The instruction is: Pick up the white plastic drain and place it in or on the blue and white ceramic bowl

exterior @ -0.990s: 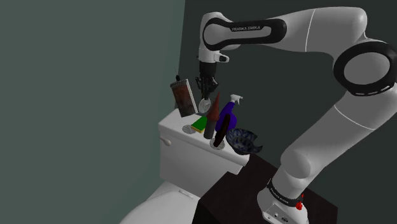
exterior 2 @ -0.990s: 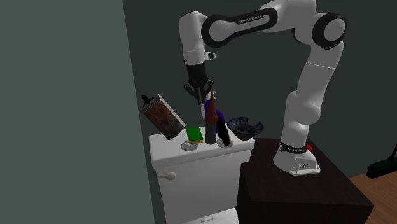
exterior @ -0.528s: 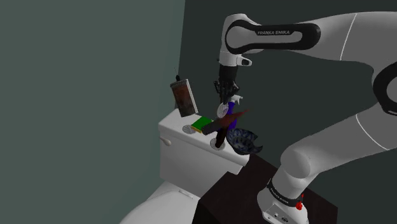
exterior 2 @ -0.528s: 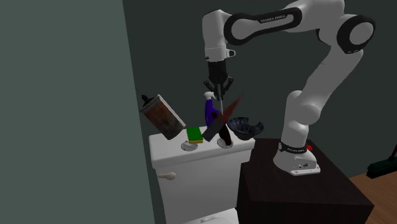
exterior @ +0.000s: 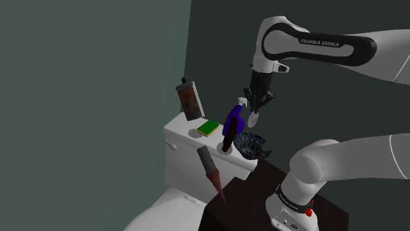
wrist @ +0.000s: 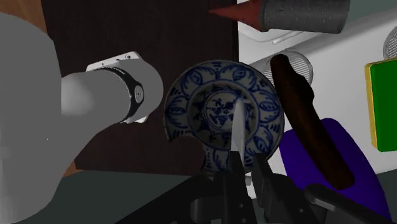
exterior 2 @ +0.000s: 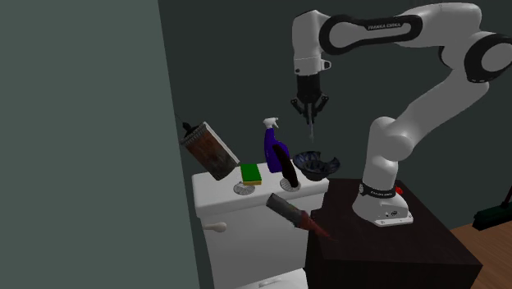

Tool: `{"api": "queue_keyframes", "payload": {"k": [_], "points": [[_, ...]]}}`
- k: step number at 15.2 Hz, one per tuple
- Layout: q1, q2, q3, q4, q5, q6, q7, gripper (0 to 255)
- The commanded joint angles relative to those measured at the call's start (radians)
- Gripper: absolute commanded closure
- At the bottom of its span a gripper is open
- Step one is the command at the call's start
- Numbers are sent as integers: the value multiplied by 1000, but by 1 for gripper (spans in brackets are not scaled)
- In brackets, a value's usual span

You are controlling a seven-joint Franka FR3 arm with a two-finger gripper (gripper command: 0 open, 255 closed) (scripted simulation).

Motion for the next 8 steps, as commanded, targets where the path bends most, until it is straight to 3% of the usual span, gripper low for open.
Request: {"api": "queue_keyframes", "payload": {"k": [1, 2, 8], "points": [[-5, -75, -31, -36, -19, -41, -30, 255], [-8, -117, -48, -55, -31, -64, -46, 255], [-5, -133, -43, -145, -27, 10, -46, 255]]}}
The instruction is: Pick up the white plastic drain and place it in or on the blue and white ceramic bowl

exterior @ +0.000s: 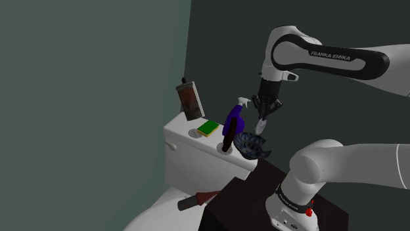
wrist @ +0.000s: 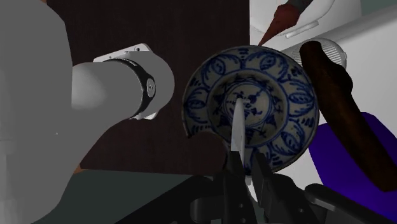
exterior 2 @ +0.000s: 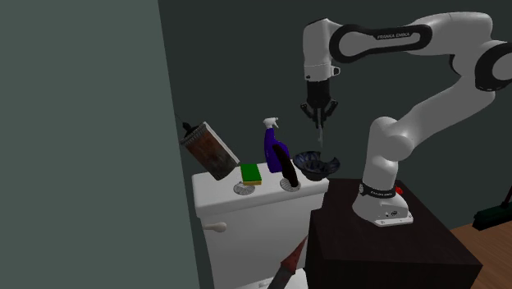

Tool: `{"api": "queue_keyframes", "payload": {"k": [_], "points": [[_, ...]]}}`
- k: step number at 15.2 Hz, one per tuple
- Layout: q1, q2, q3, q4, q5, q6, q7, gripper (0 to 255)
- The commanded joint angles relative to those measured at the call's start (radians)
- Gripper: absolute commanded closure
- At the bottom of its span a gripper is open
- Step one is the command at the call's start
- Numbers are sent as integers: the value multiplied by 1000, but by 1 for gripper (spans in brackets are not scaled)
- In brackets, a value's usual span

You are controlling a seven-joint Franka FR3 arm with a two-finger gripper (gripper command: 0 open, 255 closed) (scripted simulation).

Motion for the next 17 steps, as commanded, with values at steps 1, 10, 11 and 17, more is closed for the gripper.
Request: {"api": "queue_keyframes", "payload": {"k": [1, 10, 11, 17], "points": [[0, -7, 0, -30, 0, 23, -2, 255], [5, -14, 8, -155, 8, 141, -1, 255], [5, -13, 9, -168, 10, 155, -1, 255], [7, -10, 12, -205, 13, 195, 0, 255]]}}
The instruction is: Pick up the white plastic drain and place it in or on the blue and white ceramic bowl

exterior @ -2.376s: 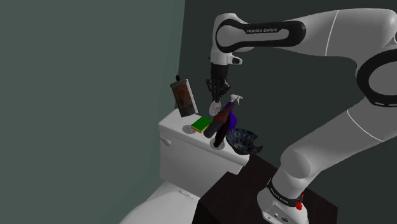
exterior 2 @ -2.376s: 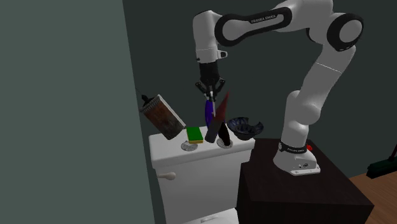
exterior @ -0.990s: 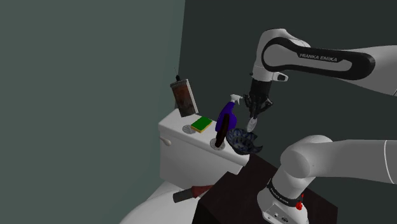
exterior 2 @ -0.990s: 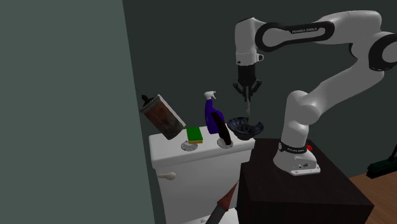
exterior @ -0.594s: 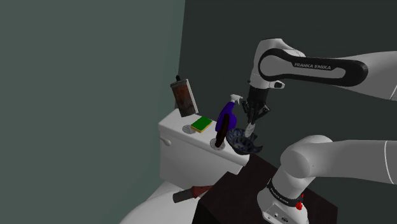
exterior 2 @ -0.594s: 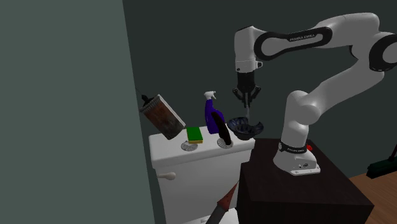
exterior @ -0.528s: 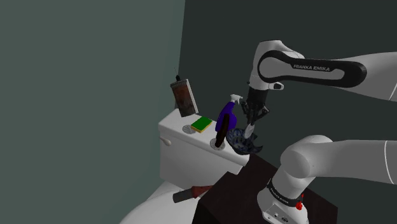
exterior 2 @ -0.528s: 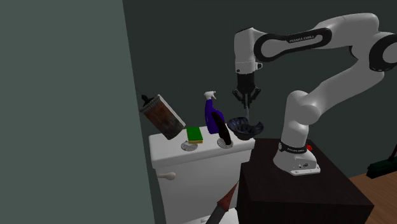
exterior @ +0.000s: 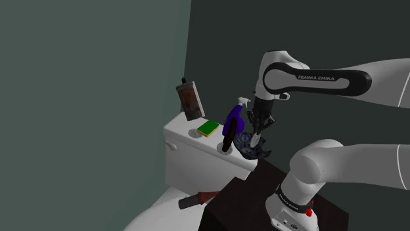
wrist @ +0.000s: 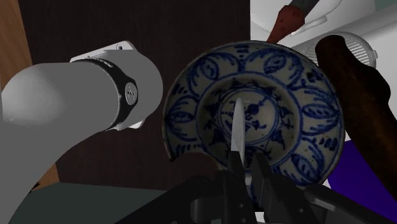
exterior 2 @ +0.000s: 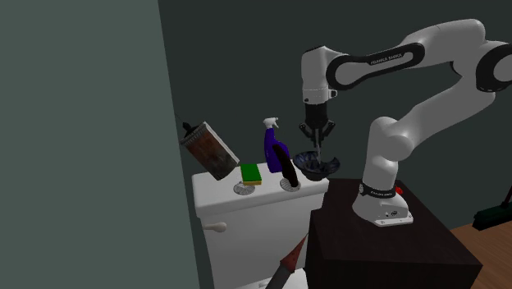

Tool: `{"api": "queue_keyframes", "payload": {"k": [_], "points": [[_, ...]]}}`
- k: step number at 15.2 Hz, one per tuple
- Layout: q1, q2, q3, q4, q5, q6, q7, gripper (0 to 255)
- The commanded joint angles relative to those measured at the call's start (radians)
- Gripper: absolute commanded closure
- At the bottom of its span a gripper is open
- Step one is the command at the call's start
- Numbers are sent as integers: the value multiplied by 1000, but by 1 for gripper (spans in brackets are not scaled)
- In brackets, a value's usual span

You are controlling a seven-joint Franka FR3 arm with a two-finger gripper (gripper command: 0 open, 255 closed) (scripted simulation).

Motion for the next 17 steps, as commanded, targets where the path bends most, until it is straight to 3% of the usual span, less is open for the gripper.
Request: {"api": "queue_keyframes", "payload": {"k": [1, 4, 5, 10, 14, 17], "points": [[0, -1, 0, -1, 0, 1, 0, 255], [0, -1, 0, -1, 0, 1, 0, 255], [0, -1, 0, -1, 0, 1, 0, 0], [0, -1, 0, -1, 0, 1, 0, 0], [-5, 23, -6, 137, -8, -114, 1, 0], [-5, 23, -6, 136, -8, -114, 1, 0]]}}
